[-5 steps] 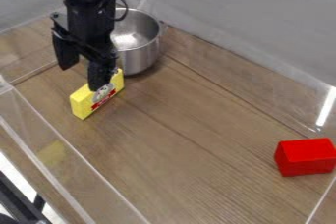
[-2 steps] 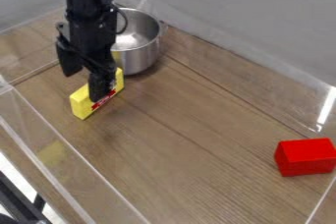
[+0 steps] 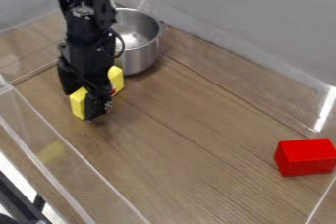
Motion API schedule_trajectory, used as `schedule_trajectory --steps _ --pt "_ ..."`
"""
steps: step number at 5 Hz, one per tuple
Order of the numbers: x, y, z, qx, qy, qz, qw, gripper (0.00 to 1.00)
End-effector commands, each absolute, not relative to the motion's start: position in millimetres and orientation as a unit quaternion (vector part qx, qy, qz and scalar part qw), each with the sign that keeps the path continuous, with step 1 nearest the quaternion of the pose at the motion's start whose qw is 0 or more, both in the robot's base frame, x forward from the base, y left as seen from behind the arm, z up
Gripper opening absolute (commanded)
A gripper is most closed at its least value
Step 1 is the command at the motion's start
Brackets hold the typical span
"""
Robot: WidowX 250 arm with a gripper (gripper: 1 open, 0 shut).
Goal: Put butter into the silver pot
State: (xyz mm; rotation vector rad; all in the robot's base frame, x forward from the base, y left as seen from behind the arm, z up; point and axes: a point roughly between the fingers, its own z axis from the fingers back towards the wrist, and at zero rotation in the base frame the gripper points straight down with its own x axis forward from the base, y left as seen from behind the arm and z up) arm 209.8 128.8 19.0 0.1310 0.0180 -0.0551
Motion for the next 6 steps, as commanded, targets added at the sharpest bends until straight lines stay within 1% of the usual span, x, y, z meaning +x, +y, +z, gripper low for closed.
schedule_trajectory --steps 1,3,4,5,6 --pt "215 125 24.0 0.073 0.004 0.003 0.997 0.0" --pt "219 125 40.7 0.072 -0.002 -0.006 0.997 0.0" --pt "221 125 52.8 0.072 -0.007 -0.009 0.997 0.0" --pt "221 121 50.3 0.072 -0.015 -0.025 0.997 0.0" --pt "218 118 39.6 0.071 -0.017 -0.039 0.997 0.0"
